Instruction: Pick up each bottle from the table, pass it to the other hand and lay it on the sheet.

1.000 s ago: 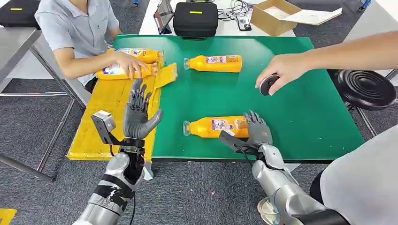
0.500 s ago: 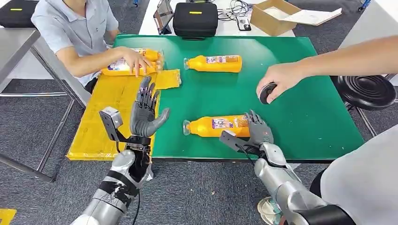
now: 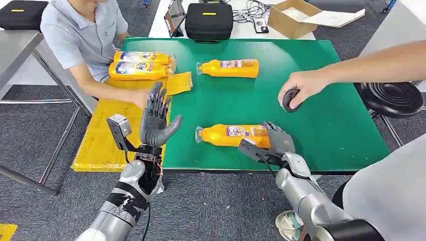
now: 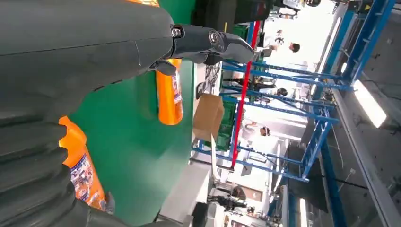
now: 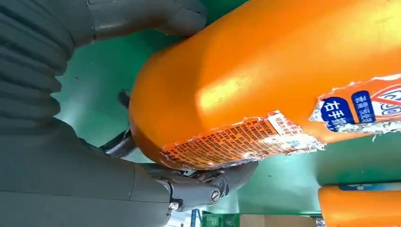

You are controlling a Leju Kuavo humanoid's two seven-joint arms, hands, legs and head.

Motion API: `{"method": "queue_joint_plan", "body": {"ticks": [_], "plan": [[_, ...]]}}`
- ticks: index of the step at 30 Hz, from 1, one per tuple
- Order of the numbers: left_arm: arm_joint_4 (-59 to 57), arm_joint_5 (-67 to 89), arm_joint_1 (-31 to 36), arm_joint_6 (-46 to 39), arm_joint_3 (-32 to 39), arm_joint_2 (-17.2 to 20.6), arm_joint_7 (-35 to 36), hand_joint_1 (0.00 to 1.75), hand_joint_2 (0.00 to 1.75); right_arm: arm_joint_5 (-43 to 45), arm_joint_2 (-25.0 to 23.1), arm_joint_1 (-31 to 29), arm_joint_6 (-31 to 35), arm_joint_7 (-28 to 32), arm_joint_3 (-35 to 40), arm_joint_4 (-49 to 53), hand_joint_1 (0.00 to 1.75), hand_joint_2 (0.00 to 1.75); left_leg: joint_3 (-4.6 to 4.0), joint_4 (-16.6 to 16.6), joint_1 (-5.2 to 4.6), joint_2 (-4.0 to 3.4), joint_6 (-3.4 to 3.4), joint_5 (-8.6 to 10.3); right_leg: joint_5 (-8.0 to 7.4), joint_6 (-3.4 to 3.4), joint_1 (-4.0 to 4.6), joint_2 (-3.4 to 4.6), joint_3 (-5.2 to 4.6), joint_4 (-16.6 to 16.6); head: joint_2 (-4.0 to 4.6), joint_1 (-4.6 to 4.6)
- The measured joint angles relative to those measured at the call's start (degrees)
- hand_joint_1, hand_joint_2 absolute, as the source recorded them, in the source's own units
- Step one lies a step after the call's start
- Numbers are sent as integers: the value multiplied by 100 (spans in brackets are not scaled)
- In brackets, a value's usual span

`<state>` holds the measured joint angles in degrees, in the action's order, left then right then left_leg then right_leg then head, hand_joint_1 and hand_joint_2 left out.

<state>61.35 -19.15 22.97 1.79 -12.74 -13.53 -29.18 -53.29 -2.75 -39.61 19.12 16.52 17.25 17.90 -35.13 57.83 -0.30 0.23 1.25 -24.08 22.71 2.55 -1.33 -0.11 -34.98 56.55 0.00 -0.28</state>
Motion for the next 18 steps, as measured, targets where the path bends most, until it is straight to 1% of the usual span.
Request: {"method": "queue_joint_plan", "body": {"ticks": [2, 5, 8, 10, 14, 18], "plan": [[0, -2, 2, 2, 0, -2, -20, 0, 175, 88, 4, 13, 0, 96, -31, 0, 175, 175, 1, 0, 0, 0, 0, 0, 0, 0, 0, 0, 3, 0, 0, 0], [0, -2, 2, -19, 2, 0, -63, 0, 175, 541, -4, 63, -22, 473, -228, 0, 175, 175, 1, 0, 0, 1, 0, 0, 0, 0, 0, 0, 6, 0, 0, 0], [2, 131, -12, -320, 13, 0, -230, 0, 175, 1415, -101, 170, -232, 1271, -658, 2, 175, 175, 1, 0, 0, 1, 0, -1, 0, 0, 0, 0, 7, 0, 0, 0], [22, 311, -55, -634, 15, 0, -383, 0, 175, 1709, -190, 259, -302, 1725, -938, 9, 175, 175, 1, 0, 0, 1, 0, -1, 0, 0, 1, 1, 6, 0, 0, 0], [61, 402, -149, -1013, 33, 0, -448, 0, 175, 2084, -332, 350, -415, 2200, -1322, 57, 175, 175, -1, -1, 1, 5, 0, 0, 0, 0, 3, -1, 6, 1, 0, 0], [61, 265, -241, -1512, 194, -13, -422, 0, 175, 2690, -448, 557, -533, 2336, -1613, 367, 175, 175, -5, -1, 2, 5, 0, 0, 0, 0, 2, -1, 3, 1, 0, 0]]}}
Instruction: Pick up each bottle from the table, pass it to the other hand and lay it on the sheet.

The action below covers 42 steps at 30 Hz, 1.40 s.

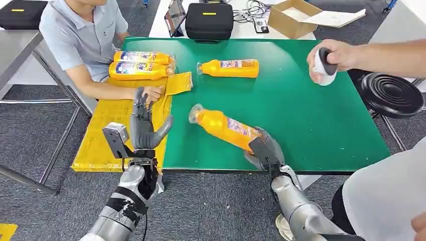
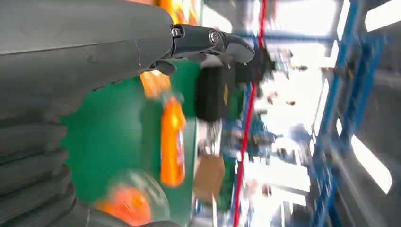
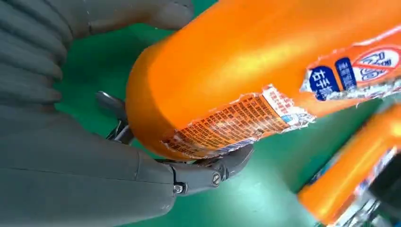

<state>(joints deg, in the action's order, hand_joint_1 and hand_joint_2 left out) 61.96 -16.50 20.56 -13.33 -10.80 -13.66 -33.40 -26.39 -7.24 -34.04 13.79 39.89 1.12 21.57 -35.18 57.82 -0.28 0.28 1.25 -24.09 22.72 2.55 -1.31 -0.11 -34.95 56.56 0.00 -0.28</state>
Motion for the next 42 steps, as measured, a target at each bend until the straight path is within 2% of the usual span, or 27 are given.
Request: {"method": "queue_joint_plan", "body": {"ticks": [5, 13, 14, 15, 16, 21, 24, 29, 34, 42], "plan": [[-9, -459, -95, 243, 158, -11, 446, 0, 175, 602, -52, 255, -83, 11, -9, 639, 175, 175, -4, 0, -2, 2, 0, 0, 0, 0, -2, -1, -2, 0, 0, 0], [-9, -514, -129, 323, 199, -15, 520, 0, 175, 683, -61, 351, -103, 11, -9, 912, 175, 175, -5, 0, -2, 2, 0, 0, 0, 0, -3, -1, -4, -1, 0, 2], [-20, -621, -141, 530, 219, -15, 626, 0, 175, 867, -65, 448, -147, 11, -9, 1109, 175, 175, -5, 0, -2, 7, 0, 0, 1, 1, -3, -2, -4, -1, 0, 2], [-83, -989, -234, 1343, 212, -15, 901, 0, 175, 1331, -96, 706, -177, 13, 50, 1645, 175, 175, -5, 0, -2, 4, 0, -1, 1, 1, -2, -2, -4, -1, 0, 0], [-125, -1001, -312, 1703, 155, -13, 905, 0, 175, 1479, -100, 840, -162, 15, 155, 1945, 175, 175, -6, 0, -2, 3, 0, -1, 1, 1, -2, -1, -6, -1, 0, 0], [-205, -867, -438, 2183, -47, 0, 890, 0, 175, 1439, -109, 1049, -155, 15, 439, 2432, 175, 175, -10, 0, -2, 4, 0, -1, 1, 0, -2, -1, -10, -1, 0, 0], [-254, -456, -524, 2658, -372, 48, 761, 0, 175, 1249, -129, 1122, -188, 15, 859, 2580, 175, 175, -11, -1, -2, 0, 0, -1, 2, 0, -2, 0, -12, -1, 0, 2], [-262, -13, -645, 2360, -830, 50, 612, 0, 175, 1170, -282, 1284, -120, 15, 1441, 2654, 175, 175, -13, -1, -1, 3, 0, -1, 2, 0, -1, -1, -14, -1, 0, 0], [-258, 367, -694, 1391, -1040, 11, 709, 0, 175, 1186, -476, 1482, -70, 15, 2050, 2661, 175, 175, -14, -1, 1, 1, 0, -2, 3, -1, 0, 0, -18, -1, 0, 2], [-31, -164, -759, 1353, -1178, -33, 1102, 0, 175, 1494, -538, 1833, -107, 13, 2651, 2728, 175, 175, -18, -2, -2, 3, -1, -3, 4, 0, -3, -1, -18, -2, 0, 2]]}}
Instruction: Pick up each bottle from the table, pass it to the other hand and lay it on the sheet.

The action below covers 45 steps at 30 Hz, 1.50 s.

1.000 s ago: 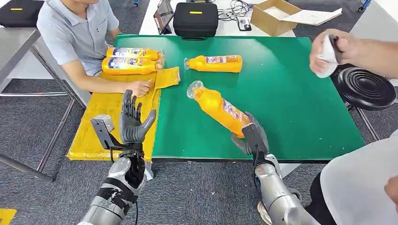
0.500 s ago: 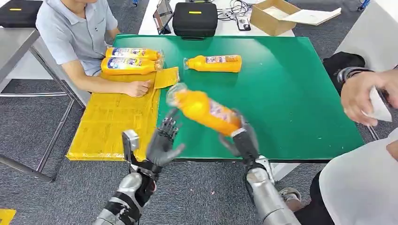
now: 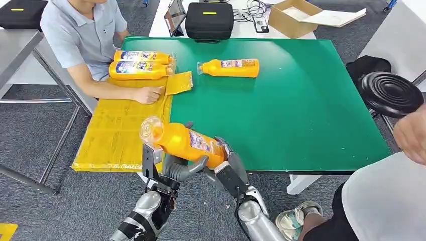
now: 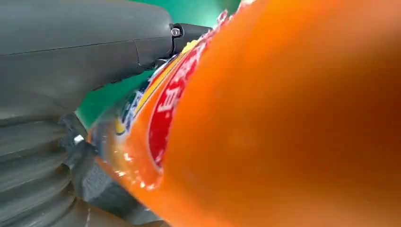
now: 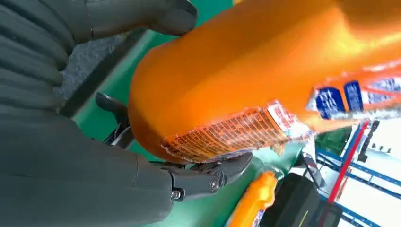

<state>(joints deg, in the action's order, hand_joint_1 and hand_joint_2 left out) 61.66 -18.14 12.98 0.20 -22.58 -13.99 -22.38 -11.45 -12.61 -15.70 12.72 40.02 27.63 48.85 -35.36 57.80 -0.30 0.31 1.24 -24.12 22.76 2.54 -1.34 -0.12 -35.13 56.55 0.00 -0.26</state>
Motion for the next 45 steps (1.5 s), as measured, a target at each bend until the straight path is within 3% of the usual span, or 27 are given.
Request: {"method": "queue_joint_plan", "body": {"ticks": [9, 10, 11, 18, 19, 21, 22, 25, 26, 37, 41, 43, 45], "plan": [[232, -267, -110, -243, 7, -7, -276, 0, 175, 188, -81, 101, -394, -4, 265, 63, 175, 175, 1, 0, 2, -4, -1, 0, 0, 0, 3, 2, -1, 1, 0, -2], [324, -416, -165, -218, 22, -15, -335, 103, 175, 234, -107, 118, -444, -4, 317, 66, 175, 175, 1, 0, 2, -7, -1, -1, 0, 0, 2, 3, -3, 1, 0, 0], [438, -595, -216, -137, 41, -15, -312, 175, 175, 276, -127, 120, -448, -4, 365, 68, 175, 175, 1, 0, 2, -9, -1, -1, 0, 0, 2, 4, -4, 1, 0, -4], [721, -1854, -423, 763, 352, 18, 299, 175, 175, 577, -133, 103, -564, 22, 601, 68, 175, 175, 0, 0, 2, -6, -1, -1, 1, -1, 1, 3, -4, 0, 0, 0], [723, -1862, -433, 789, 391, 17, 265, 175, 175, 621, -133, 91, -663, 22, 608, 68, 161, 175, 1, 0, 1, -6, -1, -1, 1, -1, 1, 3, -4, 0, 0, -2], [723, -1910, -455, 817, 448, 17, 210, 175, 175, 686, -136, 74, -824, 22, 610, 66, 115, 175, 1, 0, 1, -6, -1, 0, 0, -1, 1, 3, -4, 0, 0, -2], [726, -1926, -469, 822, 472, 17, 194, 175, 175, 706, -136, 66, -872, 22, 614, 66, 2, 175, 1, 0, 1, -6, -1, 0, 0, -1, 0, 3, -4, 0, 0, 0], [743, -1973, -481, 844, 527, 17, 173, 175, 175, 732, -133, 60, -979, 20, 651, 59, 0, 175, 1, 0, 1, -6, -1, 0, 0, -1, 1, 3, -4, 0, 0, -2], [754, -1974, -480, 855, 553, 17, 170, 175, 175, 741, -136, 58, -1028, 20, 667, 33, 0, 0, 1, 0, 1, -6, -1, 0, 0, -1, 1, 3, -4, 0, 0, 0], [844, -2079, -513, 883, 794, 37, 192, 175, 175, 586, -186, -74, -1178, 28, 702, -212, 0, 0, 1, 0, 2, -7, -1, 0, 1, -1, 2, 3, -5, 0, 0, 0], [830, -1859, -360, 465, 892, 96, 256, 175, 175, 476, -208, -41, -1027, 17, 708, -212, 0, 0, 1, 0, 2, -5, -1, 0, 0, -1, 2, 2, -5, 0, 0, -2], [717, -1178, -160, -299, 901, 146, 56, 175, 175, 294, -216, 35, -640, 4, 711, -186, 0, 0, 0, 0, 2, -3, 0, 2, 0, -1, 2, 2, -4, 1, 0, 0], [566, -499, 88, -1024, 922, 214, -281, 175, 175, 18, -208, 203, 297, 2, 719, -18, 0, 0, -1, 0, 2, -4, 0, 2, -1, -2, 2, 2, -4, 2, 0, -2]]}}
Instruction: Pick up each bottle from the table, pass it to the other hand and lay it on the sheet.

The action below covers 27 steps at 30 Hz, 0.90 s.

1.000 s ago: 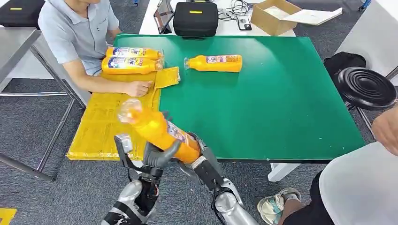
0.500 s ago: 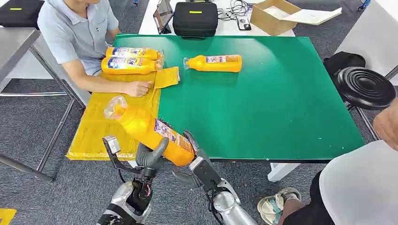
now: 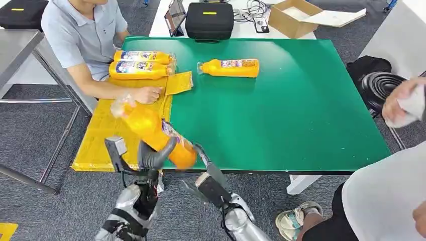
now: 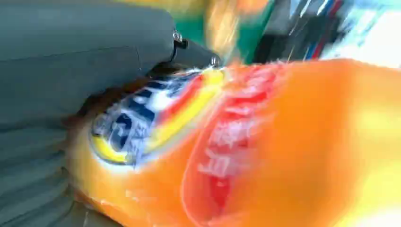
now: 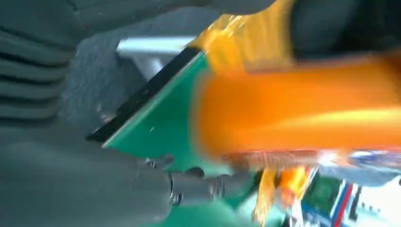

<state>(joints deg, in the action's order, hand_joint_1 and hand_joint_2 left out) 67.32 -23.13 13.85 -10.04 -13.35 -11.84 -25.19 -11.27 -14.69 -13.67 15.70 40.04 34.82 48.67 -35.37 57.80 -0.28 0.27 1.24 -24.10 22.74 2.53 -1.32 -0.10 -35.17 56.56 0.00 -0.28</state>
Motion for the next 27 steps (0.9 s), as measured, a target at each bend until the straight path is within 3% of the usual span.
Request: {"method": "queue_joint_plan", "body": {"ticks": [2, 5, 13, 16, 19, 22, 27], "plan": [[-131, 421, 213, -365, 70, 94, -250, 175, 175, -185, 2, 109, 1320, 7, 31, 204, 0, 0, 1, 0, 0, 1, 0, 1, 0, 0, 0, 0, 0, 0, 0, 0], [-192, 517, 355, -362, 116, 188, -237, 175, 175, -403, 33, 185, 2300, 2, -22, 550, 0, 0, 1, 0, 1, -1, -1, 1, 0, 0, 0, 0, 0, 1, 0, 4], [-271, 1172, 606, -700, 332, 456, -132, 175, 175, -533, -61, 470, 2402, 2, -881, 1315, 0, 0, 0, 0, 0, 0, -1, 0, 0, 0, -1, 0, -1, 0, 0, 2], [-588, 3092, 859, -2019, 163, 592, -3, 175, 175, -57, -55, 474, 2404, 0, -911, 1314, 0, 0, 0, 0, 0, 2, 0, 2, 0, 0, 0, -1, -1, 0, 0, 4], [-1135, 4972, 1195, -2772, -99, 712, 347, 175, 175, 155, -61, 465, 2397, 0, -865, 1308, 0, 0, 1, 0, 1, 6, -1, 3, 0, 0, 0, -2, 3, 1, 0, 7], [-1615, 6342, 1406, -2944, -116, 745, 637, 175, 175, 242, -63, 463, 2389, 0, -741, 1288, 0, 0, 3, 0, 0, -6, -1, 3, -2, -1, -1, 3, 1, 2, 0, 2], [-2022, 6335, 1565, -2972, -155, 785, 705, 175, 175, 272, -63, 462, 2389, 0, -682, 1271, 0, 0, 1, 0, 0, 2, -1, 2, 0, 0, 0, -1, 1, 2, 0, 2]]}}
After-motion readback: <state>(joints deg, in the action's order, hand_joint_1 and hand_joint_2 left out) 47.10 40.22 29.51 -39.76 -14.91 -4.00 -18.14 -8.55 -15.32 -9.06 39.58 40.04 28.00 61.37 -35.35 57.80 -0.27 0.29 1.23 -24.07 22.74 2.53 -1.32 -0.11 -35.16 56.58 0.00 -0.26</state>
